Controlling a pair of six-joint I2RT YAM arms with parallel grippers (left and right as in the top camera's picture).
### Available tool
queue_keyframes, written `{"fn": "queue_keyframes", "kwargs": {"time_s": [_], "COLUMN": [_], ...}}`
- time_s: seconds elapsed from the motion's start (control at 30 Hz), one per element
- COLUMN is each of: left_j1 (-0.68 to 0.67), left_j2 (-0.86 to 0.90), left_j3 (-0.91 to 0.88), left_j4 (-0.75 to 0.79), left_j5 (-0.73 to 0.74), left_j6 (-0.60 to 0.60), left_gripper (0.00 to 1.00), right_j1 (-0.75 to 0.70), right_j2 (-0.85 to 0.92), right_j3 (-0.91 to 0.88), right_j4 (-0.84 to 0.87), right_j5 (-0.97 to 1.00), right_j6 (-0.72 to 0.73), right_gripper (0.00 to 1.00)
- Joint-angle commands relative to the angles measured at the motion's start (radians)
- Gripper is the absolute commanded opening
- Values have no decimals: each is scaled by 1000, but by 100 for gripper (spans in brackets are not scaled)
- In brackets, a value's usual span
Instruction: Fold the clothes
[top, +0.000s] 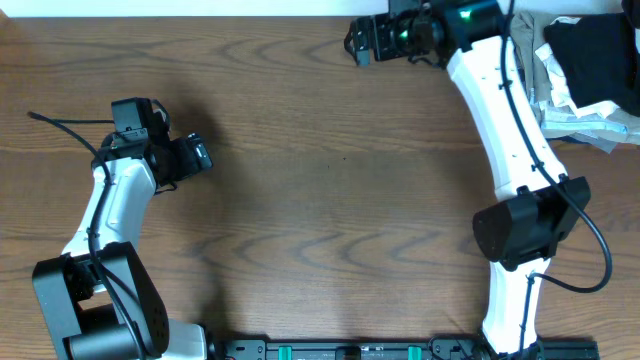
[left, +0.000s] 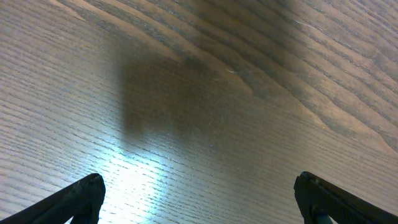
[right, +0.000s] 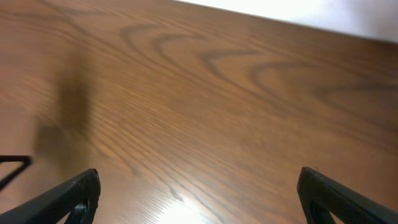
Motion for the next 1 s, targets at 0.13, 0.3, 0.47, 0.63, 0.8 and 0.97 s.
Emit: {"fn": "queue_keyframes", "kwargs": {"time_s": [0.13, 0.3, 0.47, 0.63, 0.8, 0.97], "left_j1": [3, 3, 3, 3, 3, 3], "left_j2": [12, 12, 12, 12, 12, 12], "left_j3": [14, 14, 14, 14, 14, 14], "left_j4": [2, 2, 1, 2, 2, 2], "left_j5": [-15, -15, -15, -15, -15, -15], "left_j6": [-2, -2, -2, -2, -2, -2], "left_gripper": [98, 98, 98, 98, 98, 98], "right_j1": [3, -1, 6, -1, -72, -164], "right_j2": [-38, -38, -101, -230, -438, -703], "right_j3": [0, 0, 0, -36, -251, -645], "right_j4": [-131, -177, -220, -208, -92, 173], "right_j5": [167, 167, 298, 407, 381, 290], "right_j6": [23, 23, 23, -38, -68, -68], "right_gripper": [99, 99, 99, 99, 99, 99]}}
